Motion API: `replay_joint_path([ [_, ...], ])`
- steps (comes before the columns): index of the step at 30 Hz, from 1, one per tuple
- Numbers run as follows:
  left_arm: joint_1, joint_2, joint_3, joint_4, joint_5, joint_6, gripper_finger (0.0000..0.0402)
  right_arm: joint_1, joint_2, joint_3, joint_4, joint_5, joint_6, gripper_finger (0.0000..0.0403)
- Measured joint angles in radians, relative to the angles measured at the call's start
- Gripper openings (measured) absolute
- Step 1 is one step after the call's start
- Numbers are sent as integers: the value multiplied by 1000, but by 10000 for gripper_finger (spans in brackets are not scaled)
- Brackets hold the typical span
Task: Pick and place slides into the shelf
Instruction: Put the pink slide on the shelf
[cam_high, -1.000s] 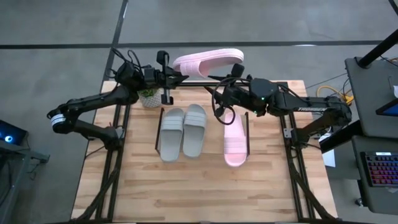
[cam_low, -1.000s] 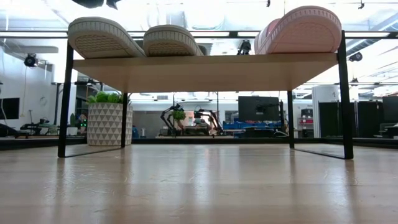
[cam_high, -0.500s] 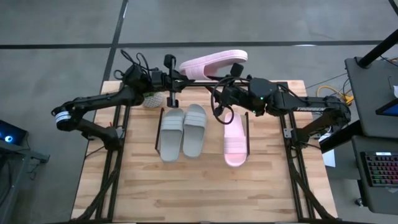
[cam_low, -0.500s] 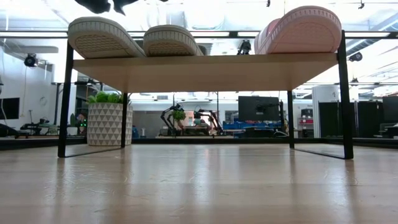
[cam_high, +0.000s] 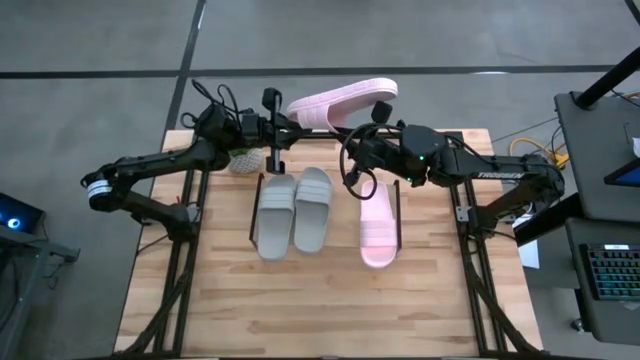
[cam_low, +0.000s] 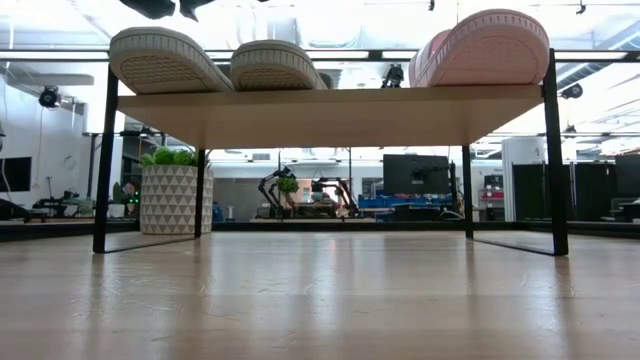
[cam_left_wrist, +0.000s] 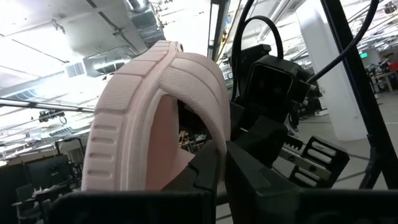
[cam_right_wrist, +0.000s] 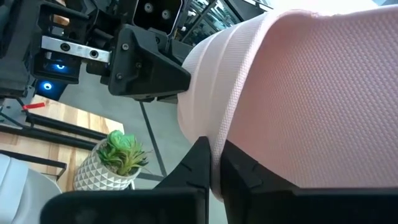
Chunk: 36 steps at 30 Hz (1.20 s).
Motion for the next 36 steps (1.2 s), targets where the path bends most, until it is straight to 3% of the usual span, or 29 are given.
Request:
replay_joint_path([
  [10,-1,-3,-1,-27,7,0,13,2,-18,-1,-27,21,16,9],
  [19,2,-21,-5,-79,16,8,145,2,-40,-2,-82,36,48,9],
  [24,10,-129,-5,-251,-26,133,195,1,-73,49,-286,32,176,9],
  [29,9,-268,-8,-476,-135,195,205,-4,-76,166,-534,10,314,9],
  [36,9,-465,-22,-762,-265,191,206,-89,-27,323,-841,-311,526,9],
])
